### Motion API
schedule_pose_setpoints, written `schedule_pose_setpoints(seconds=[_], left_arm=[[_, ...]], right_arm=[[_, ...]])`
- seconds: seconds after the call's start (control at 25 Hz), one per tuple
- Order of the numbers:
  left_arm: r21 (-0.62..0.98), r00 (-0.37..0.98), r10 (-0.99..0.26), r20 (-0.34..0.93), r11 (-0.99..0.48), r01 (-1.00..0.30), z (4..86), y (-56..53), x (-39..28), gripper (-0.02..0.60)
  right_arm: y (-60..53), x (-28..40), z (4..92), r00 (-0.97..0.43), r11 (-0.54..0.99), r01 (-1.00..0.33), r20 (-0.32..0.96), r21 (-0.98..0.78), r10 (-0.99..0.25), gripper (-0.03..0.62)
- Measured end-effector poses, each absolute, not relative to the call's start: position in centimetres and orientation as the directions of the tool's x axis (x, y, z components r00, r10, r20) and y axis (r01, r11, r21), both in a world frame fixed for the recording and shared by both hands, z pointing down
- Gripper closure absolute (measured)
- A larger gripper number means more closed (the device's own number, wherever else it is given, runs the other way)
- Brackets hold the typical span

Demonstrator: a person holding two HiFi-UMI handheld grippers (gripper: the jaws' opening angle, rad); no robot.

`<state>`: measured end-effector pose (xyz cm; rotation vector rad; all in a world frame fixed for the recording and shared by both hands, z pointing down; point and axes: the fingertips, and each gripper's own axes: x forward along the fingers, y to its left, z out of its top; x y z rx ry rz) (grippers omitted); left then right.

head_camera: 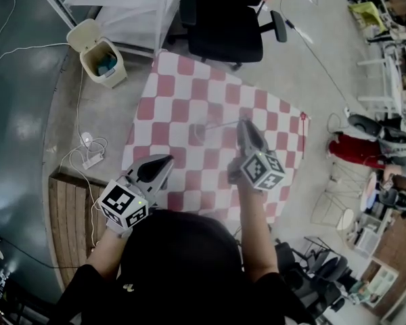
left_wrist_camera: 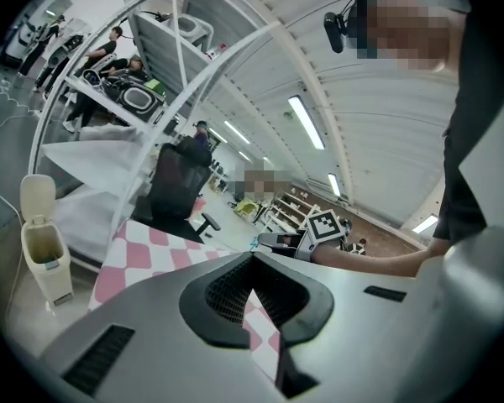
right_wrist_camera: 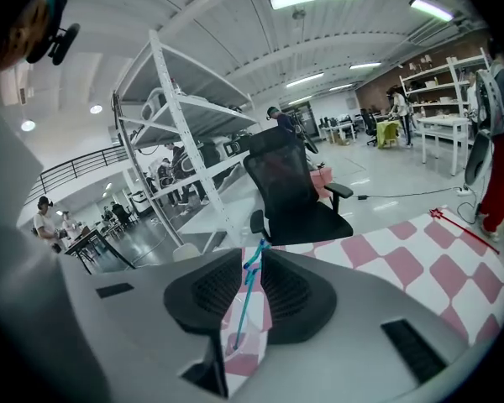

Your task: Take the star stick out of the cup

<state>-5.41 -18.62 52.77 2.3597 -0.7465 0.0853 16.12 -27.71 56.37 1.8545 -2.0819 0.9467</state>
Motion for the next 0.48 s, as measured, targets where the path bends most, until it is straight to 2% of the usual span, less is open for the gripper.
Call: schedule_pose_setpoints(seconds=[0.16, 0.48], left_arm=[[0.559, 0.838, -0.486, 0.247, -0.635, -0.534, 52.75, -18.59, -5.23, 0.541], [0.54, 0.834, -0.489, 0.257, -0.643, -0.543, 52.37, -18.12, -5.11, 0.541]], right_arm=[[-27.71, 16.3, 56.67, -0.174, -0.001, -0.953, 0.549, -0.304, -0.817, 0.544], [-27.44, 15.97, 56.07, -0.166, 0.015, -0.961, 0.534, -0.276, -0.829, 0.559]])
